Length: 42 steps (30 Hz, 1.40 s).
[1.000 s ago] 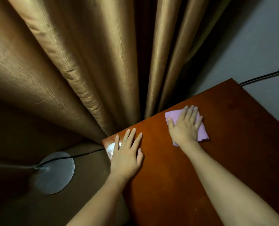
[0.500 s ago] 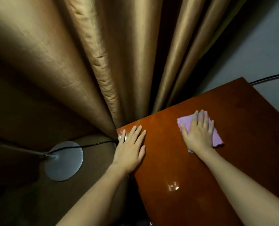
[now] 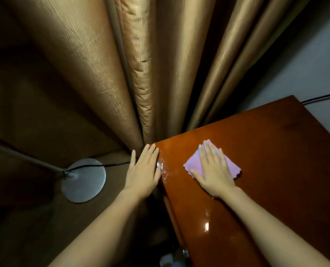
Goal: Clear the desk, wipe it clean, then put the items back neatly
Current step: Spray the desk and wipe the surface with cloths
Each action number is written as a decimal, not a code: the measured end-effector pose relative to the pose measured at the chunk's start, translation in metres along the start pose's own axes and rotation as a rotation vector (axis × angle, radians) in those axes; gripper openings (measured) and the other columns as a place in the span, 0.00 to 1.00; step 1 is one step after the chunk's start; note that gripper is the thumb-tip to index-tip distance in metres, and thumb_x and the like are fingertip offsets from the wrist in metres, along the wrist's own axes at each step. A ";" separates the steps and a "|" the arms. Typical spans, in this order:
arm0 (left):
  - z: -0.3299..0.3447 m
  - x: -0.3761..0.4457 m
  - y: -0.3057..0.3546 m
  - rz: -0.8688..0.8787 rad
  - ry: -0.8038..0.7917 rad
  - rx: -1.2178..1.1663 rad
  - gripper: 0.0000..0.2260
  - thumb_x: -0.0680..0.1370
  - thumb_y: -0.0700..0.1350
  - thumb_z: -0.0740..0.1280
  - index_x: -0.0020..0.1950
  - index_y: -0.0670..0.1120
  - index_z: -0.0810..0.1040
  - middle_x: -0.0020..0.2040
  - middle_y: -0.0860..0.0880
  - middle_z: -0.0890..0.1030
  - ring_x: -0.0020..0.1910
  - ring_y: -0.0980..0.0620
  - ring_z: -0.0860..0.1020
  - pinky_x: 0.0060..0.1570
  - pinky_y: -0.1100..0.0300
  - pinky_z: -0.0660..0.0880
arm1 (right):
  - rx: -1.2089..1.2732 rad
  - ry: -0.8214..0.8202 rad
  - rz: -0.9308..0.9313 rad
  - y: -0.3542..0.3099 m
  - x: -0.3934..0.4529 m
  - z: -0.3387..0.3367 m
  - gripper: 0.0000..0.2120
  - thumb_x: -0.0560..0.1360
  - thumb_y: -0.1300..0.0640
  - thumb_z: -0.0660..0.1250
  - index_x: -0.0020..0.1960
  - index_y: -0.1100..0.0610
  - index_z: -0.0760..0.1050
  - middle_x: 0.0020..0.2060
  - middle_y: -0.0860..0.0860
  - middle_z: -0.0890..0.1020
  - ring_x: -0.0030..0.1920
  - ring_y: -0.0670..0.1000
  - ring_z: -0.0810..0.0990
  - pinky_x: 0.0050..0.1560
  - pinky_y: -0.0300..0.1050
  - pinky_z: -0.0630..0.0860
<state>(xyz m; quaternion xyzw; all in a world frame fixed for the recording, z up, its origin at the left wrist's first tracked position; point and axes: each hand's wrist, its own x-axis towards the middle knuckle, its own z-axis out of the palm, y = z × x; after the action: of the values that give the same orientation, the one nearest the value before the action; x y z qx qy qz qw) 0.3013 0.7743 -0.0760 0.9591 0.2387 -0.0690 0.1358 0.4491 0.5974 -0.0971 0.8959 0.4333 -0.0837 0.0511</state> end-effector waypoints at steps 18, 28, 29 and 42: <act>-0.015 -0.034 -0.024 -0.103 -0.089 -0.011 0.25 0.82 0.50 0.52 0.78 0.47 0.50 0.79 0.52 0.49 0.77 0.55 0.44 0.74 0.50 0.41 | 0.023 0.011 -0.059 -0.067 -0.027 0.015 0.35 0.78 0.39 0.45 0.73 0.65 0.59 0.71 0.63 0.66 0.73 0.61 0.61 0.71 0.58 0.48; 0.001 -0.054 -0.015 -0.014 -0.144 0.061 0.26 0.82 0.51 0.52 0.78 0.48 0.49 0.79 0.53 0.48 0.77 0.55 0.44 0.74 0.49 0.41 | 0.158 0.063 0.382 -0.077 0.016 -0.003 0.37 0.78 0.40 0.44 0.76 0.65 0.50 0.75 0.64 0.53 0.76 0.63 0.47 0.73 0.62 0.42; 0.002 -0.058 -0.018 -0.022 -0.162 0.080 0.26 0.82 0.51 0.52 0.78 0.48 0.50 0.79 0.53 0.48 0.77 0.55 0.44 0.74 0.49 0.41 | 0.127 0.082 0.303 -0.087 0.011 0.002 0.38 0.76 0.39 0.43 0.75 0.66 0.55 0.74 0.65 0.58 0.75 0.64 0.53 0.72 0.63 0.45; 0.002 -0.044 0.039 0.182 -0.101 0.043 0.25 0.82 0.52 0.52 0.78 0.47 0.51 0.78 0.51 0.52 0.77 0.52 0.48 0.74 0.51 0.42 | 0.104 0.031 0.382 -0.008 -0.086 0.019 0.38 0.77 0.39 0.36 0.75 0.65 0.56 0.74 0.63 0.60 0.76 0.59 0.50 0.73 0.60 0.49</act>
<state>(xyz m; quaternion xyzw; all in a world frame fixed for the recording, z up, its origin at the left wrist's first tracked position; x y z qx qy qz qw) 0.2805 0.7213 -0.0607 0.9748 0.1417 -0.1097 0.1330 0.3881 0.5336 -0.0996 0.9645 0.2513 -0.0807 0.0130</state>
